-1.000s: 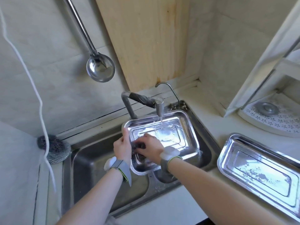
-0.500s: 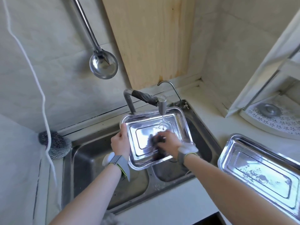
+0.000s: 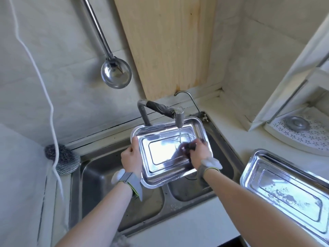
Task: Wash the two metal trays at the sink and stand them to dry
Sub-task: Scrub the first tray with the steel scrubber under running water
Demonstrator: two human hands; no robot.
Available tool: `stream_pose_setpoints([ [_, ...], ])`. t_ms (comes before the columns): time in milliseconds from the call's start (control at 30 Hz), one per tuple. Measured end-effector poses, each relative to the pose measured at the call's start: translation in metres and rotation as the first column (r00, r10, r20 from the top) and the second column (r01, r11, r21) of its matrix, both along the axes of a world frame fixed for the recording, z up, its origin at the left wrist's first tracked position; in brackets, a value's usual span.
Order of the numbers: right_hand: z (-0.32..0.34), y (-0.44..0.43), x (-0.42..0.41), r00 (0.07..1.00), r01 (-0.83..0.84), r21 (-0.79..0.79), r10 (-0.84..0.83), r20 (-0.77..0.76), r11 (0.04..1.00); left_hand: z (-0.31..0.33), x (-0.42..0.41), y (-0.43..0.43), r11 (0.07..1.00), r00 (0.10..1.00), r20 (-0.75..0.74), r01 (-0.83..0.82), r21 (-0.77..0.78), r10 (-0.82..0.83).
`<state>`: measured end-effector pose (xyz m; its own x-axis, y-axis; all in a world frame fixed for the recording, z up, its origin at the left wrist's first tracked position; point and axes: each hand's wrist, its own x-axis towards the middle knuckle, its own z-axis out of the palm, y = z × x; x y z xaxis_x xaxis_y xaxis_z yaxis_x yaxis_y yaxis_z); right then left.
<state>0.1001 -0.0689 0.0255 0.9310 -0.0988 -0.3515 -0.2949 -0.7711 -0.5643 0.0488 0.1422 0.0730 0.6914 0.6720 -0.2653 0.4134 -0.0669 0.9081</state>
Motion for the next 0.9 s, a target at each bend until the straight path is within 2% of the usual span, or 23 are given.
stream_pose_setpoints([
  [67,0.015,0.040,-0.013,0.975,-0.203,0.078,0.193,0.113,0.976,0.007,0.005,-0.009,1.000,1.000,0.018,-0.001,0.008,0.000],
  [133,0.035,0.078,-0.041,0.856,-0.509,0.201,0.467,0.222,0.837,0.015,0.009,-0.013,0.998,0.999,0.035,0.009,0.069,-0.011],
  [200,0.034,0.074,-0.044,0.737,-0.667,0.134,0.624,0.259,0.732,0.015,0.010,-0.010,0.996,0.999,0.042,0.011,0.083,-0.015],
  [233,0.023,0.057,-0.033,0.742,-0.660,0.091,0.628,0.233,0.746,0.013,0.008,-0.006,0.997,0.999,0.035,0.010,0.079,-0.013],
  [267,0.014,0.038,-0.022,0.797,-0.597,0.058,0.584,0.154,0.800,0.010,0.005,-0.003,0.998,1.000,0.017,0.012,0.068,-0.013],
  [333,-0.001,0.002,-0.007,0.956,-0.292,-0.058,0.290,-0.030,0.955,0.005,0.000,-0.002,0.999,1.000,-0.010,0.011,0.047,-0.010],
  [367,-0.004,-0.002,-0.005,0.985,-0.172,-0.108,0.167,-0.053,0.979,0.006,-0.001,-0.005,0.999,1.000,-0.007,0.004,0.044,-0.003],
  [400,-0.002,0.007,-0.007,0.985,-0.174,-0.120,0.171,-0.034,0.977,0.008,0.000,-0.011,0.998,1.000,0.002,-0.004,0.056,0.004],
  [467,0.010,0.045,-0.026,0.925,-0.379,0.014,0.378,0.043,0.925,0.014,0.004,-0.020,0.995,1.000,0.006,-0.007,0.103,0.006],
  [533,0.021,0.072,-0.054,0.800,-0.600,0.161,0.584,0.135,0.784,0.019,0.006,-0.018,0.986,1.000,0.000,0.017,0.168,-0.017],
  [567,0.018,0.068,-0.053,0.775,-0.633,0.188,0.614,0.150,0.751,0.020,0.006,-0.016,0.983,1.000,0.004,0.025,0.181,-0.026],
  [633,0.002,0.034,-0.034,0.833,-0.553,0.152,0.543,0.103,0.819,0.015,0.003,-0.007,0.986,1.000,-0.001,0.020,0.167,-0.020],
  [733,-0.024,-0.020,-0.013,0.972,-0.235,-0.028,0.235,0.010,0.972,0.012,-0.003,-0.006,0.989,0.999,-0.029,0.035,0.144,-0.031],
  [833,-0.029,-0.027,0.010,0.997,-0.041,-0.070,0.046,0.070,0.997,0.018,-0.005,-0.020,0.981,0.998,-0.005,0.069,0.181,-0.069],
  [900,-0.020,-0.026,0.034,0.992,0.116,-0.014,-0.115,0.055,0.993,0.022,-0.009,-0.028,0.964,0.992,-0.009,0.128,0.233,-0.130],
])
